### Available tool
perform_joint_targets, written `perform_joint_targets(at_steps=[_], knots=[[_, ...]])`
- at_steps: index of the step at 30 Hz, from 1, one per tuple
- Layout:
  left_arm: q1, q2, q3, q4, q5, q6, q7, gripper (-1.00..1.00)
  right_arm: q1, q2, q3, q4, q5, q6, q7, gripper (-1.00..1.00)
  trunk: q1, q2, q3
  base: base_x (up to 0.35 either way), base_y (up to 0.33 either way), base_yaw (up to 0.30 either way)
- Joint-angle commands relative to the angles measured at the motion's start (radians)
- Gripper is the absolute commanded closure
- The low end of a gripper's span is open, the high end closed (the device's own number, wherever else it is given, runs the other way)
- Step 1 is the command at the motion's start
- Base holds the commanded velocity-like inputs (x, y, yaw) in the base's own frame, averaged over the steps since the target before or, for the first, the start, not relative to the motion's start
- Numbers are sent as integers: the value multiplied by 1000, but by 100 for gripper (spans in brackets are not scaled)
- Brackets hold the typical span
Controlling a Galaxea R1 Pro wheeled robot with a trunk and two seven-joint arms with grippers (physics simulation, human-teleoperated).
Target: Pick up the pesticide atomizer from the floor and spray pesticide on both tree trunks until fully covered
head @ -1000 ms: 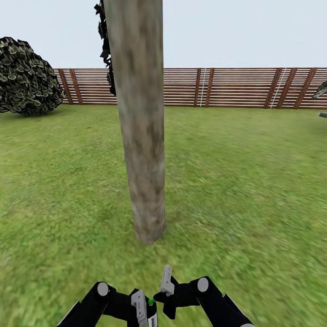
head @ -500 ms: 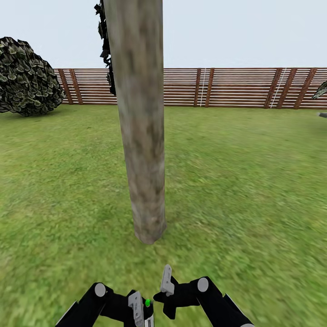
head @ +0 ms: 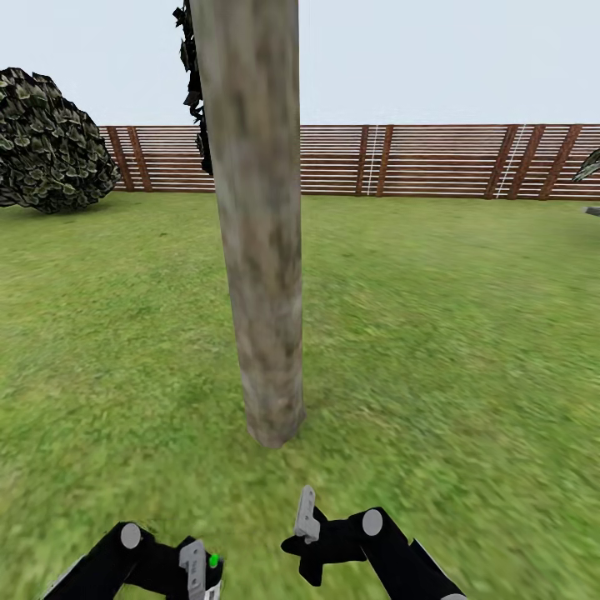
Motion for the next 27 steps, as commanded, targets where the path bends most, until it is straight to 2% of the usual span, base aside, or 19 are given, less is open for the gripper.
perform_joint_targets(at_steps=[1,5,6,10,11,12,13,14,15,16,17,19,20,22,23,25,26,27], knots=[[0,14,-1,-2,-2,-9,-1,100,-1,0,-1,0,11,-10,1,100,0,0,-1,0,0,0],[3,60,0,-1,-2,-8,0,100,0,-1,-1,1,11,-10,1,100,0,0,-1,0,0,0],[4,66,0,-1,-2,-8,0,100,0,-1,-1,2,11,-10,1,-100,0,0,-1,0,0,0],[6,82,0,-2,-3,-7,6,100,0,-2,-4,3,11,-11,0,-100,0,0,-1,0,0,0],[6,85,1,-2,-3,-5,11,100,0,-10,-4,3,11,-12,-2,-100,0,0,-1,0,0,0],[6,85,3,-2,-3,-3,16,100,0,-22,-5,3,11,-12,-4,-100,0,0,-1,0,0,0],[6,86,15,-3,-1,1,36,100,0,-44,-5,4,10,-12,-17,-100,0,0,-1,0,0,0],[6,85,33,-3,1,4,61,100,0,-63,-9,5,8,-12,-39,-100,0,0,-1,0,0,0],[6,82,68,-2,4,5,103,100,1,-85,-18,12,7,-12,-82,-100,0,0,-1,0,0,0],[6,80,105,0,8,6,148,100,2,-103,-30,28,6,-13,-132,-100,0,0,-1,0,0,0],[6,75,162,14,11,7,215,100,3,-120,-50,71,5,-14,-222,-100,0,0,-1,0,0,0],[6,64,231,66,20,5,296,100,5,-131,-86,161,4,-16,-361,-100,0,0,-1,0,0,0],[6,61,247,82,23,4,314,100,5,-132,-98,187,4,-17,-399,-100,0,0,-1,0,0,0],[6,46,303,149,42,0,394,100,5,-135,-156,292,2,-25,-576,-100,0,0,-1,0,0,0],[6,42,314,162,47,-1,414,100,5,-135,-171,315,2,-28,-619,-100,0,0,-1,0,0,0],[5,26,347,198,73,-1,506,100,5,-132,-233,395,1,-62,-799,-100,0,0,-1,0,0,0],[5,11,360,213,97,2,581,100,5,-130,-276,438,0,-99,-924,-100,0,0,-1,0,0,0],[5,5,363,217,106,3,606,100,6,-130,-290,450,-1,-112,-962,-100,0,0,-1,0,0,0]])
